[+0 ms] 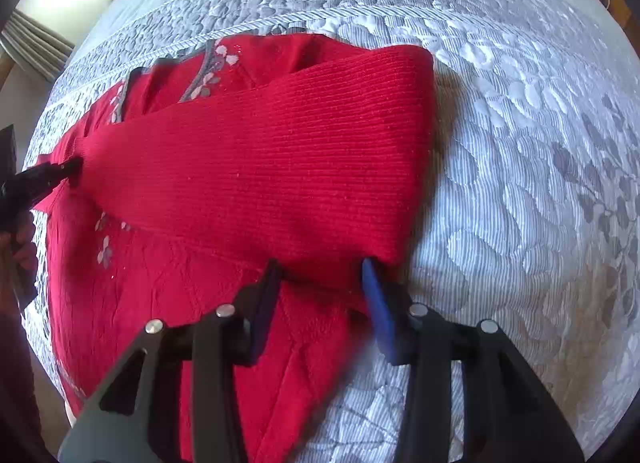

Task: Fold small clothes
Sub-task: 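Move the left tool to the other sleeve cuff and close on it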

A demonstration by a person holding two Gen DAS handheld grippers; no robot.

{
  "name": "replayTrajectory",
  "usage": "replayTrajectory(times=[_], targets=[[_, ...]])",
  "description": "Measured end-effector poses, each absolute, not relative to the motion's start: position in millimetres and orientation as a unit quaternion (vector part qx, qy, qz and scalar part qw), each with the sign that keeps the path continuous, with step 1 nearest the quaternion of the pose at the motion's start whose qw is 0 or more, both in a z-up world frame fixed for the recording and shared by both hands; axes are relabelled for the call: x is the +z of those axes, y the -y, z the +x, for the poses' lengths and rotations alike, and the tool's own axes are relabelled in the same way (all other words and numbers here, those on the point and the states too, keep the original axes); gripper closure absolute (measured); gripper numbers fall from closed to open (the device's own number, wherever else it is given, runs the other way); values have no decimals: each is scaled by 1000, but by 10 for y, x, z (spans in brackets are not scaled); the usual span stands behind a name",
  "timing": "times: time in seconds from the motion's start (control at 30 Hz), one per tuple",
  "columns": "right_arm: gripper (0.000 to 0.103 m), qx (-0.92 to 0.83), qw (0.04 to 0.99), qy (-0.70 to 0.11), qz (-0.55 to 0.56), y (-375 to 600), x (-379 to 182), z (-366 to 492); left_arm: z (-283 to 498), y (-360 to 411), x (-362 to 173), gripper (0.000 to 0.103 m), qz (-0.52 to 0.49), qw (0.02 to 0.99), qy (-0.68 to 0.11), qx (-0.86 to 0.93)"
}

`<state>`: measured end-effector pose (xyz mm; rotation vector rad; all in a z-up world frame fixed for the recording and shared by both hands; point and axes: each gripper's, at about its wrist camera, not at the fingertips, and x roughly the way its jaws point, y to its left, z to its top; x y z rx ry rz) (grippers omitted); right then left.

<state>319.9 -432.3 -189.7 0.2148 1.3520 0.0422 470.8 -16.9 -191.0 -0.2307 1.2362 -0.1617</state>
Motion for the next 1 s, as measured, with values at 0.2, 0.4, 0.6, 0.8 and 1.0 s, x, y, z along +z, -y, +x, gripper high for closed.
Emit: replayTrajectory(times=[0.2, 0.4, 0.6, 0.8, 1.0], targets=[[60, 19, 781, -613, 117, 4347, -1681, 3058, 4628, 6, -1702, 87, -150, 796, -580, -91], [57, 32, 788, -605, 112, 4160, -1458, 2688, 4299, -484, -1435, 78, -152, 801, -575, -74], [57, 63, 773, -625, 91, 3740, -1548, 2431, 4107, -1219, -1323, 58, -156, 804, -573, -16], [56, 65, 766, -638, 52, 3444, -1710, 2434, 4155, -2485, -1206, 57, -210, 807, -543, 98], [49, 61, 758, -648, 46, 3312, -1807, 2524, 4399, -3371, -1356, 58, -239, 780, -554, 166]])
